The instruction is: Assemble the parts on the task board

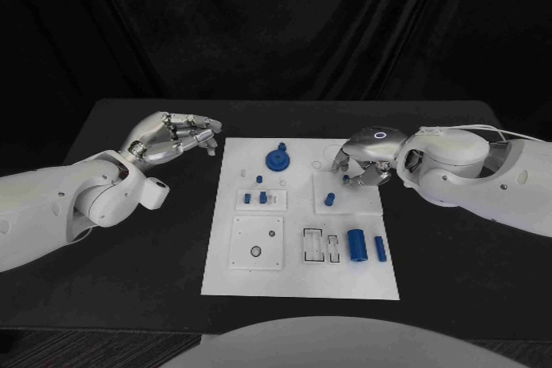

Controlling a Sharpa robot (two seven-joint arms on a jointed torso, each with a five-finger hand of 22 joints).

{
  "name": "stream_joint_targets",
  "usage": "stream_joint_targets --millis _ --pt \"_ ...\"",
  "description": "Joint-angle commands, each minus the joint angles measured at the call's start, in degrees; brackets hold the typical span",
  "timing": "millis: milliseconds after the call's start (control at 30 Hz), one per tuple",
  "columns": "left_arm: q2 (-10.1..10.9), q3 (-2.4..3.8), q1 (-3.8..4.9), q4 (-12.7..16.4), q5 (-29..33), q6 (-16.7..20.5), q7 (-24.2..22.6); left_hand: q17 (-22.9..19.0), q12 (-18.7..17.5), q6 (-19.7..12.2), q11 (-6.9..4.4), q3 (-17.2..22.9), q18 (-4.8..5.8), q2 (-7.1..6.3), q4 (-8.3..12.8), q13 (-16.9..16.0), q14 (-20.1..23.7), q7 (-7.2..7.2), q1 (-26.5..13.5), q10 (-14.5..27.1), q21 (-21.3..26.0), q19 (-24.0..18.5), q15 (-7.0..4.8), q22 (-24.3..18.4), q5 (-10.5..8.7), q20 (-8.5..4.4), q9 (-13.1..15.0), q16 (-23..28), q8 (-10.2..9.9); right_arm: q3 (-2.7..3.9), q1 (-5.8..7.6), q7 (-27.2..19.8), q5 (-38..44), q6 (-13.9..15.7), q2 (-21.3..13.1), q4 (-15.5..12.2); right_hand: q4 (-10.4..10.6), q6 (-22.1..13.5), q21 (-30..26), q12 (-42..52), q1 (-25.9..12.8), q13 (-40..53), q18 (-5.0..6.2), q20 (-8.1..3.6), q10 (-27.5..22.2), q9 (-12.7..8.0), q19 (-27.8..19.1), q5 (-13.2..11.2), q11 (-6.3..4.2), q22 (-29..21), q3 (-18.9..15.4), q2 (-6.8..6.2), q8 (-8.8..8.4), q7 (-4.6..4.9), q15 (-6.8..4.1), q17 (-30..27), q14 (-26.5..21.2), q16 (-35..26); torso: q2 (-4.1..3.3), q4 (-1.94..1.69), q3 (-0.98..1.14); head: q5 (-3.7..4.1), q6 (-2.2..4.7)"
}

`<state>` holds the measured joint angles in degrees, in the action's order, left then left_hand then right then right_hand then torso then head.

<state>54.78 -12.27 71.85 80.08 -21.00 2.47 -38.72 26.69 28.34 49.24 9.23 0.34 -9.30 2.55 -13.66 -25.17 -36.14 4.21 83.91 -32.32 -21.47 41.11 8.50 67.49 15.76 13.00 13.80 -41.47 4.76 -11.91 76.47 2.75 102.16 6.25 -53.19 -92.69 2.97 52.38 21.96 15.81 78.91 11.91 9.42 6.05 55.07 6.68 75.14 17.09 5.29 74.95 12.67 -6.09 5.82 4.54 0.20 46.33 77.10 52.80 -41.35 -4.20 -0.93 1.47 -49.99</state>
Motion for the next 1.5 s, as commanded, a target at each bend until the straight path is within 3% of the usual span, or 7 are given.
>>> stream_joint_targets --millis 33,100,300,567,900,1133,1500 --pt "-0.2 0.06 -0.15 0.0 1.0 -1.4 -6.1 -0.1 0.3 0.2 0.05 0.0 0.38 0.50 0.4 0.1 0.3 0.05 0.2 0.5 0.3 0.0 0.09 -0.1 0.34 0.35 0.1 0.2 0.2 0.03 -0.43 2.1 2.2 1.7 0.1 0.3 -0.3 1.4 0.0 0.2 0.1 -0.2 0.11 0.00 1.3 0.1 0.4 1.5 -0.14 1.3 1.1 0.08 0.07 0.46 0.02 0.0 0.6 0.3 0.04 0.03 -0.03 -0.20 -0.01" --pt "-0.2 0.06 -0.21 -0.1 1.0 -1.5 -6.0 -0.2 0.4 0.1 0.11 0.0 0.36 0.58 0.6 0.2 0.3 0.03 0.5 0.7 0.4 0.0 0.13 -0.1 0.50 0.40 0.0 0.2 0.2 0.03 -0.59 2.2 2.4 2.0 0.1 0.4 -0.5 2.3 0.1 0.2 0.3 -0.4 0.09 -0.07 1.8 0.2 0.5 2.4 -0.19 1.5 1.7 0.04 0.37 0.52 -0.01 0.2 0.7 0.4 0.07 -0.11 -0.12 -0.11 -0.01" --pt "-0.2 0.06 -0.45 -0.2 1.0 -1.7 -5.9 -0.4 0.5 -0.2 0.23 0.0 0.34 0.68 0.8 0.4 0.4 0.00 0.8 1.1 0.6 0.1 0.19 -0.1 0.91 0.48 0.0 0.2 0.2 0.03 -0.95 2.2 2.5 2.8 0.1 0.9 -1.3 5.3 0.8 -0.1 0.8 -0.8 -0.01 -0.29 3.0 1.4 0.9 4.9 -0.32 2.1 3.5 -0.17 1.67 0.53 -0.15 0.4 1.0 0.7 0.05 -0.08 -0.15 -0.10 -0.01" --pt "-0.3 0.06 -0.59 -0.3 1.0 -1.9 -5.9 -0.5 0.7 -0.3 0.32 0.1 0.33 0.75 1.0 0.4 0.4 0.01 1.0 1.3 0.7 0.2 0.24 -0.1 1.22 0.53 -0.1 0.1 0.1 0.03 -1.08 1.8 2.6 3.3 0.0 1.2 -1.7 6.2 1.9 0.0 0.7 -1.0 -0.13 -0.59 4.4 2.4 1.3 6.6 -0.74 2.6 4.6 -0.26 2.11 0.80 -0.50 0.8 1.4 1.1 0.07 -0.11 -0.13 0.08 -0.01" --pt "-0.4 0.06 -0.66 -0.4 1.0 -2.1 -5.7 -0.6 0.8 -0.3 0.38 0.1 0.32 0.83 1.1 0.5 0.4 0.04 1.1 1.4 0.8 0.2 0.28 -0.1 1.49 0.57 -0.1 0.1 0.2 0.03 -1.47 1.1 2.6 3.4 0.0 1.5 -1.5 6.5 2.8 0.0 -0.6 -1.1 -0.25 -0.82 6.0 3.4 1.8 4.6 -1.19 2.8 5.0 -0.35 2.38 0.51 -0.78 1.0 1.9 1.4 0.12 0.01 -0.13 -0.11 -0.01" --pt "-0.6 0.06 -0.72 -0.5 1.0 -2.3 -5.3 -0.8 0.9 -0.2 0.39 0.2 0.30 0.91 1.5 0.7 0.4 0.17 1.5 1.7 1.0 0.3 0.32 -0.1 1.85 0.63 -0.1 0.0 0.3 0.03 -1.84 0.5 2.4 3.2 0.2 1.6 -2.3 7.2 1.3 0.1 0.0 -1.2 0.02 -1.24 7.9 4.4 1.6 4.7 -1.87 2.5 5.9 -0.22 2.75 0.68 -1.36 -1.2 1.4 -0.7 0.12 -0.03 -0.16 -0.13 -0.01" --pt "-0.7 0.05 -0.82 -0.6 1.0 -2.5 -4.9 -1.0 1.2 -0.1 0.41 0.4 0.26 1.17 2.1 0.9 0.5 0.34 2.2 2.1 1.2 0.4 0.34 0.0 2.53 0.68 -0.1 0.0 0.4 0.03 -2.17 -1.1 1.6 4.8 0.4 1.9 -3.2 8.6 1.7 -0.9 0.5 -1.8 -0.15 -1.59 10.4 5.5 1.8 4.4 -2.07 2.6 7.0 -0.10 3.29 2.34 -1.58 -1.4 1.9 -1.4 0.12 -0.04 -0.11 -0.01 -0.01"
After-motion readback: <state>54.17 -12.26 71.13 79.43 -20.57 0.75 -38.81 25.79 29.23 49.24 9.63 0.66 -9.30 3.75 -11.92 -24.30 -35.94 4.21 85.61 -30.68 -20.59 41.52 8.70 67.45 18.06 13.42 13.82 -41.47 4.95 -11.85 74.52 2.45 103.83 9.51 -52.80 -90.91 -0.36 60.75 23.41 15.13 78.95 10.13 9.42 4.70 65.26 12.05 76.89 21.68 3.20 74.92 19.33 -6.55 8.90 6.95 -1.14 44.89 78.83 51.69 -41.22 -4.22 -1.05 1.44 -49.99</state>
